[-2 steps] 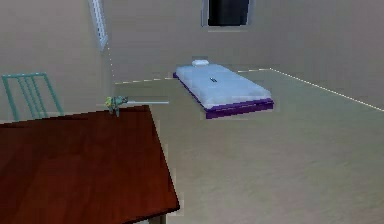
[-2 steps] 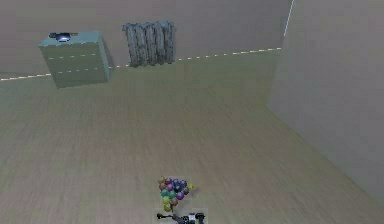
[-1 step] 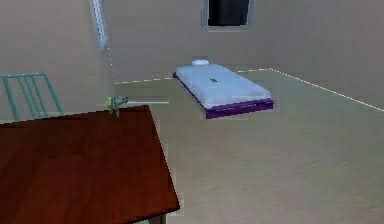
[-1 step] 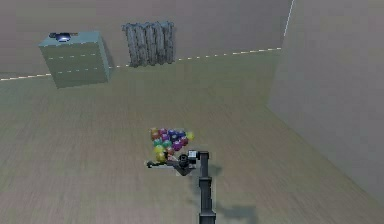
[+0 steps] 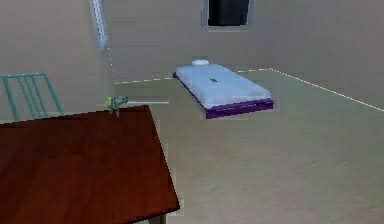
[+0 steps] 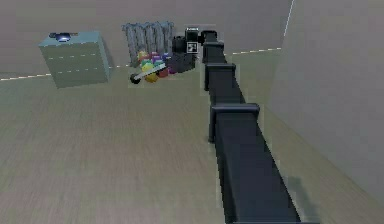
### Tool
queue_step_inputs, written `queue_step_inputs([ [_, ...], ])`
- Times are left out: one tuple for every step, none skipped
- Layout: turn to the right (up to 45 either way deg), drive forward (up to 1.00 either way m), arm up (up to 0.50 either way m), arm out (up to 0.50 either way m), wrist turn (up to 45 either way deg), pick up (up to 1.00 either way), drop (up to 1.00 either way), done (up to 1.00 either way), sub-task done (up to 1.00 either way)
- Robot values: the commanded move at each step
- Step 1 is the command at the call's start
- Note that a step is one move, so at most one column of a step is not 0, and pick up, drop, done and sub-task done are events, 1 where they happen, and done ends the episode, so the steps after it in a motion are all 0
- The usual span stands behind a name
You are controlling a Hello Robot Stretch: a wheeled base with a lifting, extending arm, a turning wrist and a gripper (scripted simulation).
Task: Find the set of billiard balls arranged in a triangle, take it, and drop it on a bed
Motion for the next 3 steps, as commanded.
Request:
queue_step_inputs([
  [0.0,0.00,0.00,0.00,-45.0,0.00,0.00,0.00,0.00],
  [0.0,0.00,0.00,0.00,-39.0,0.00,0.00,0.00,0.00],
  [0.0,0.00,0.00,-0.46,0.0,0.00,0.00,0.00,0.00],
])
